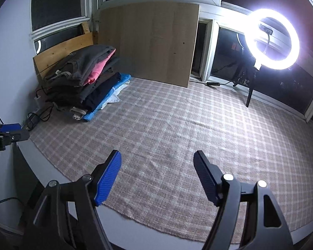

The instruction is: Fold clothes

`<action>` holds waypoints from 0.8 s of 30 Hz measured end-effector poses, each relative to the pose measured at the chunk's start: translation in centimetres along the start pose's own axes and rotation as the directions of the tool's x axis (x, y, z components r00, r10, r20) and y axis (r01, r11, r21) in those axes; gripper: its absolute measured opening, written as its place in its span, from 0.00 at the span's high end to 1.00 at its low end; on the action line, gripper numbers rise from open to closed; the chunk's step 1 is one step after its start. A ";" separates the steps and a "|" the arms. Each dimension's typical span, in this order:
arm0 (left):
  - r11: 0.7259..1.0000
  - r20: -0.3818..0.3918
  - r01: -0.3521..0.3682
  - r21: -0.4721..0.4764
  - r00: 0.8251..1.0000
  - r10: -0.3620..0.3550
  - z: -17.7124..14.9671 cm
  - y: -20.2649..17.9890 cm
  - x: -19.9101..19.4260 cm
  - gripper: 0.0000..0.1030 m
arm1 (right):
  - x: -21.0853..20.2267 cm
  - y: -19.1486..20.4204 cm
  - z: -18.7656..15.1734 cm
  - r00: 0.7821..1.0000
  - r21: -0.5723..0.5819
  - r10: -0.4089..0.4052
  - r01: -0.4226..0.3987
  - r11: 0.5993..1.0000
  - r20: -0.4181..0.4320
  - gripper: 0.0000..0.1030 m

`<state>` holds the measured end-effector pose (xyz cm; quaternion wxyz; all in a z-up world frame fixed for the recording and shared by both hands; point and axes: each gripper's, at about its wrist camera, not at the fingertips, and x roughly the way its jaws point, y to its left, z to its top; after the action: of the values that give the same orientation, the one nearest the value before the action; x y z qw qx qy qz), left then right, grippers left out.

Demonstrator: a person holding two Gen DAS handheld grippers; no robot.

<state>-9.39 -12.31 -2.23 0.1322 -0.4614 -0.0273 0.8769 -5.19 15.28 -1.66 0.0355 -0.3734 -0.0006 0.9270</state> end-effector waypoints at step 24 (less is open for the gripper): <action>1.000 0.023 0.029 0.001 0.999 -0.029 1.4 -1.0 -0.7 0.25 | 0.5 -0.4 0.0 1.000 -0.031 0.005 -0.005 0.999 0.003 0.31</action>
<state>-9.92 -11.45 -0.68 0.1449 -0.4508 -0.0353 0.8801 -5.52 15.67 -2.05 0.0274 -0.3726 -0.0142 0.9275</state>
